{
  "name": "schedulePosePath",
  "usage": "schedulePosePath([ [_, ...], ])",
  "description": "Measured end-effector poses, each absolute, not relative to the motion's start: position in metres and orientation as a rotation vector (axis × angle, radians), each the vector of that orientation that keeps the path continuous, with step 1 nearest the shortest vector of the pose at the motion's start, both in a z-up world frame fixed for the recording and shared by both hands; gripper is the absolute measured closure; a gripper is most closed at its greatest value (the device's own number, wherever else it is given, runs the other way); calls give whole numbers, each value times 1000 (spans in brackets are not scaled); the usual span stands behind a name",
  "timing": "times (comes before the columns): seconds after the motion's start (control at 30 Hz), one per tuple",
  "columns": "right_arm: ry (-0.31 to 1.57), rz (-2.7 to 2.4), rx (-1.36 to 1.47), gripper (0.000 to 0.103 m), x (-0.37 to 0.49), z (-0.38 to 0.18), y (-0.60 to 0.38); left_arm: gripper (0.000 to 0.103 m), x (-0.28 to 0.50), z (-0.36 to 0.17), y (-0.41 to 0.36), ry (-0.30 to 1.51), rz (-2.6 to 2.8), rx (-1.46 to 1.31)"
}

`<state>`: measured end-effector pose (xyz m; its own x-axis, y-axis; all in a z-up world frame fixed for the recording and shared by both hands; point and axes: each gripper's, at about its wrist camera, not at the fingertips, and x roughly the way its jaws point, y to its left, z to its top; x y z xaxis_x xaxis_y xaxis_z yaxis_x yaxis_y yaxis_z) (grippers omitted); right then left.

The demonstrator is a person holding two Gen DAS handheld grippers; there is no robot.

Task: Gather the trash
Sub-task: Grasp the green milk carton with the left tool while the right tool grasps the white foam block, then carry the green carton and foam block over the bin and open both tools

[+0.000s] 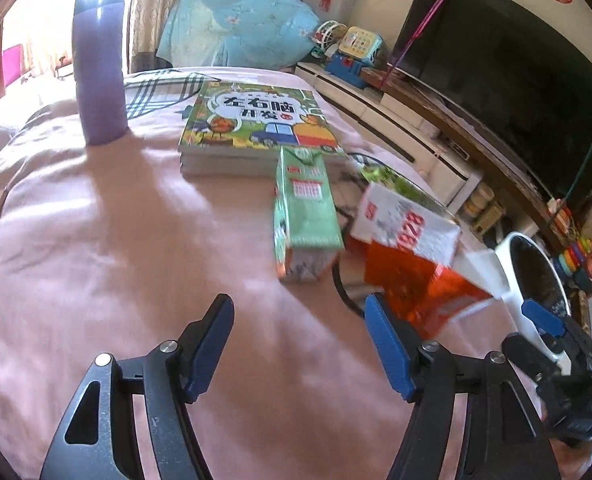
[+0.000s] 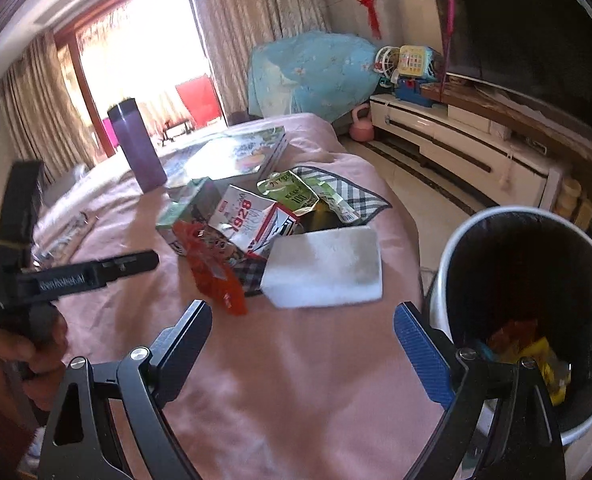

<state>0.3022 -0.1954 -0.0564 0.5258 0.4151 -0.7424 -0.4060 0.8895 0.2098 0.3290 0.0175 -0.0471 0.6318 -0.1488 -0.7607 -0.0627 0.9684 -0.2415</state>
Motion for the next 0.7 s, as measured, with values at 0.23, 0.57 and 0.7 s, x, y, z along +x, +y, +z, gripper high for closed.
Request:
schedulePosePath([
  [0.23, 934, 474, -128, 8, 328, -74, -171, 35, 371, -60, 13, 888, -39, -213],
  [0.57, 948, 417, -105, 25, 335, -77, -174, 72, 381, -73, 19, 891, -103, -198],
  [0.7, 951, 419, -70, 27, 329, -73, -171, 72, 355, -62, 38, 866, -126, -219],
])
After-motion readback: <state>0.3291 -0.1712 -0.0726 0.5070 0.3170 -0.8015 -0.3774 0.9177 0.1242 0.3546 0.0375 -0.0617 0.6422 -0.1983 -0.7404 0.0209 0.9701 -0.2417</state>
